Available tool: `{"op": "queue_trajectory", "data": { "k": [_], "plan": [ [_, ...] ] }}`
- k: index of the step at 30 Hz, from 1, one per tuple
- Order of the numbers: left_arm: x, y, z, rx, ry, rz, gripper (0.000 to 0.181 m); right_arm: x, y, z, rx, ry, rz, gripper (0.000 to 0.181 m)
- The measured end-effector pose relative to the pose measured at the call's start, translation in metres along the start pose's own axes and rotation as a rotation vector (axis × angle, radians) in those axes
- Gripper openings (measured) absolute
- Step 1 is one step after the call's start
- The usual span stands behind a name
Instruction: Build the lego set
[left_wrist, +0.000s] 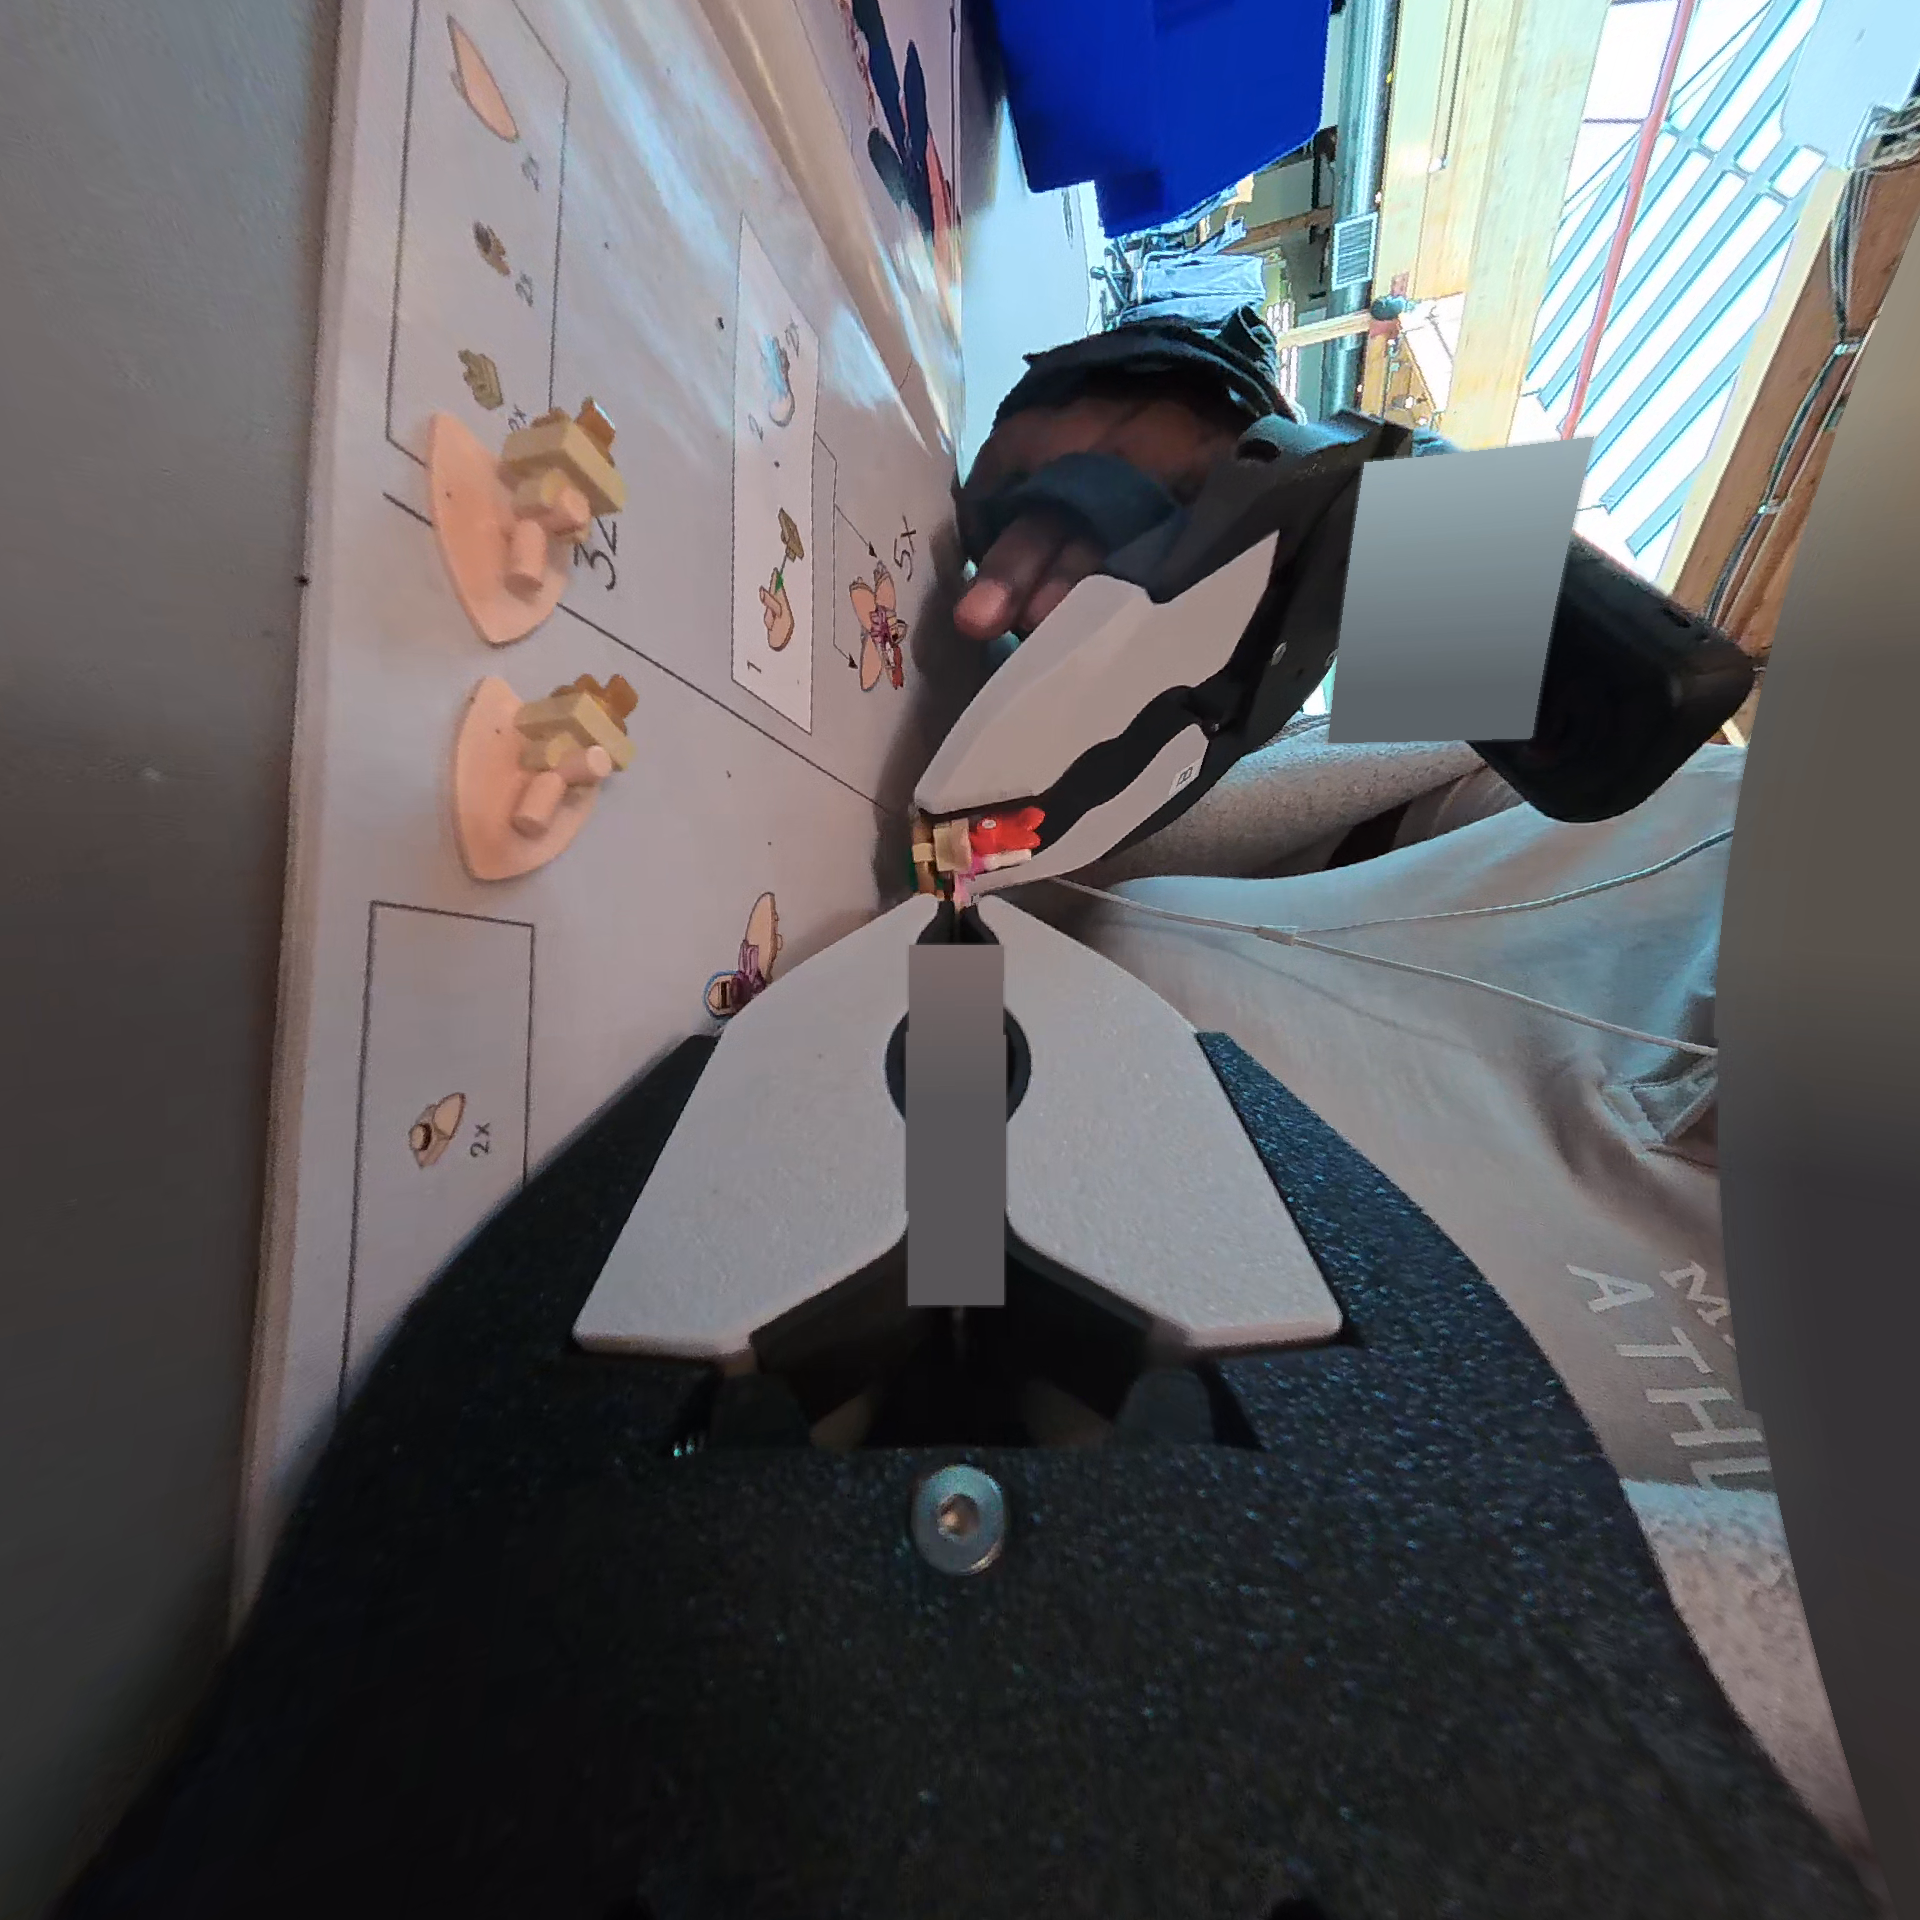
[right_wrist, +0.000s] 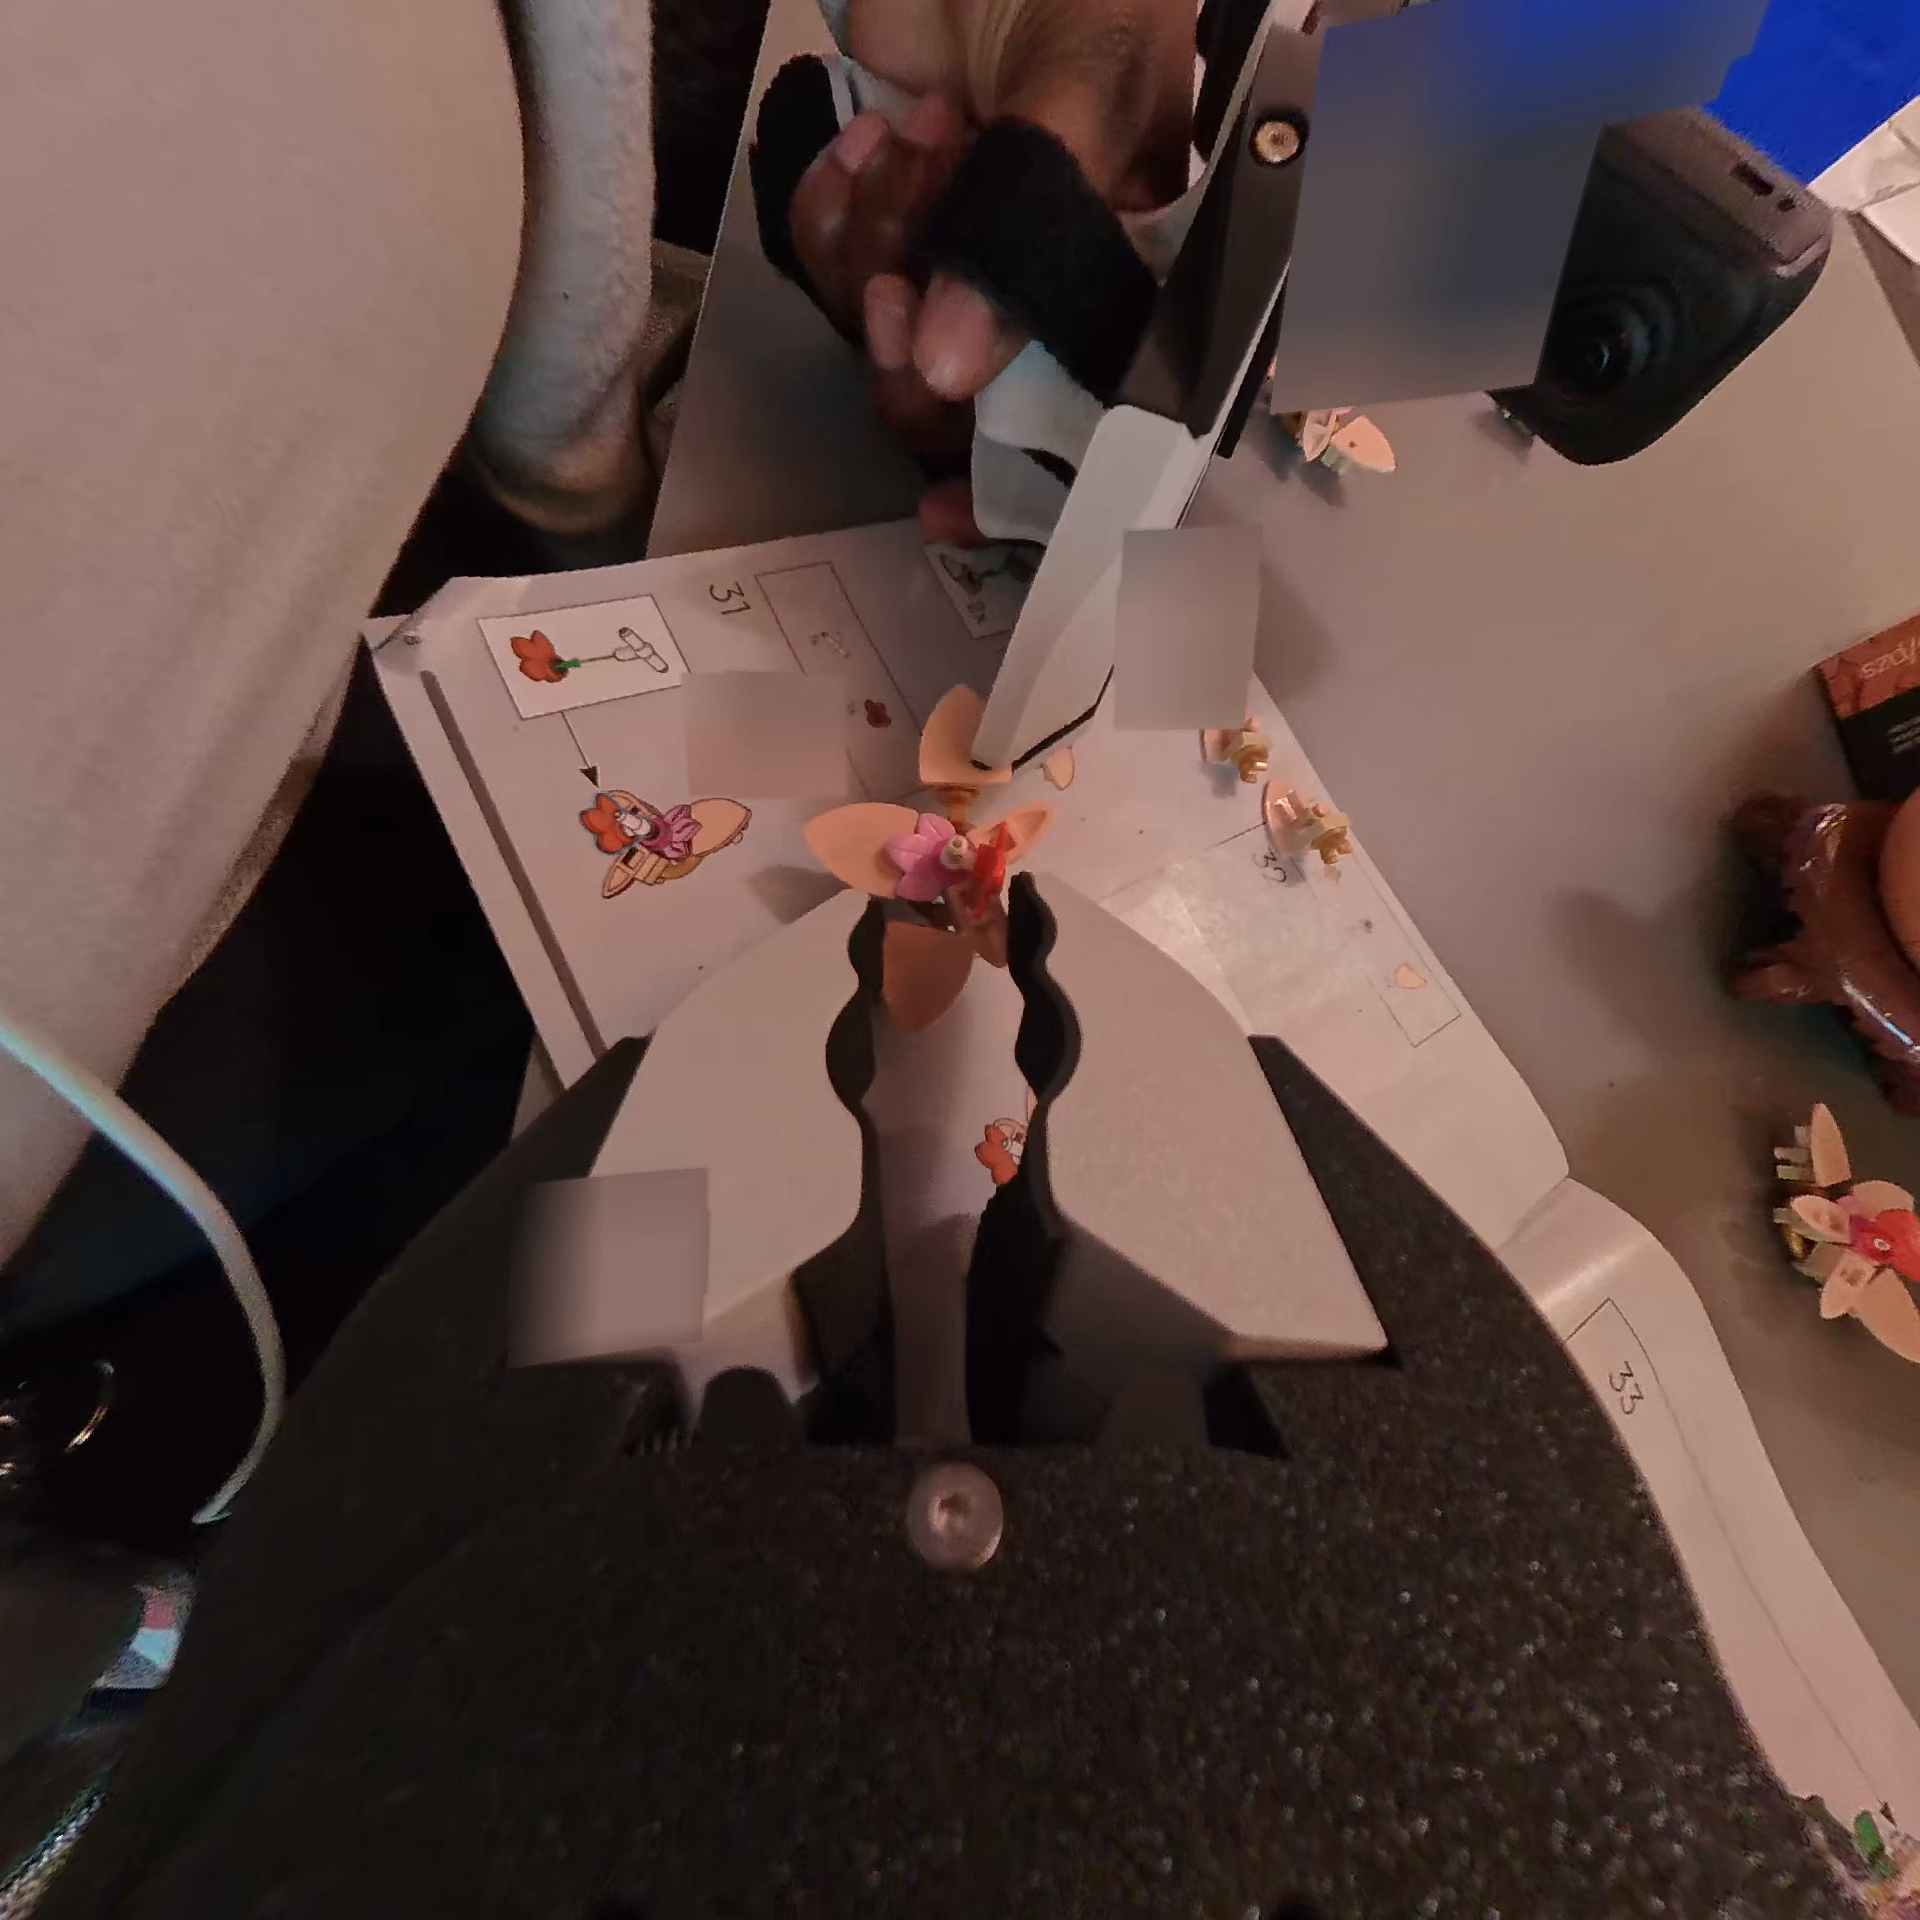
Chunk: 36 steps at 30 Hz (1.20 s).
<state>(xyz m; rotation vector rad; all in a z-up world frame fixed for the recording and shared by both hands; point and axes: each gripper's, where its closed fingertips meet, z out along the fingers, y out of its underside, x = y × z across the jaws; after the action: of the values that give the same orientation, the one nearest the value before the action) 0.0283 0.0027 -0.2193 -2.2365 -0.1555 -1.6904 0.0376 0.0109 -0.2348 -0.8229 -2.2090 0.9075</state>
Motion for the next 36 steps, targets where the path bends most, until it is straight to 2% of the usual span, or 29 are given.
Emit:
{"op": "queue_trajectory", "data": {
  "k": [1,14,20,36],
  "plan": [
    [0.0,0.0,0.0,0.002,0.005,-0.002,0.001,0.0,-0.001,0.0,0.005,0.006,-0.008,0.023],
    [0.007,0.001,-0.001,-0.004,0.075,0.024,0.001,-0.001,-0.008,-0.002,0.045,0.025,-0.071,0.022],
    [0.025,-0.007,-0.006,0.067,0.188,0.047,0.0,0.009,-0.022,-0.014,0.158,0.086,-0.067,0.022],
    [0.033,-0.006,-0.006,0.077,0.225,0.1,0.002,0.005,-0.029,-0.013,0.185,0.078,-0.085,0.021]
  ]
}}
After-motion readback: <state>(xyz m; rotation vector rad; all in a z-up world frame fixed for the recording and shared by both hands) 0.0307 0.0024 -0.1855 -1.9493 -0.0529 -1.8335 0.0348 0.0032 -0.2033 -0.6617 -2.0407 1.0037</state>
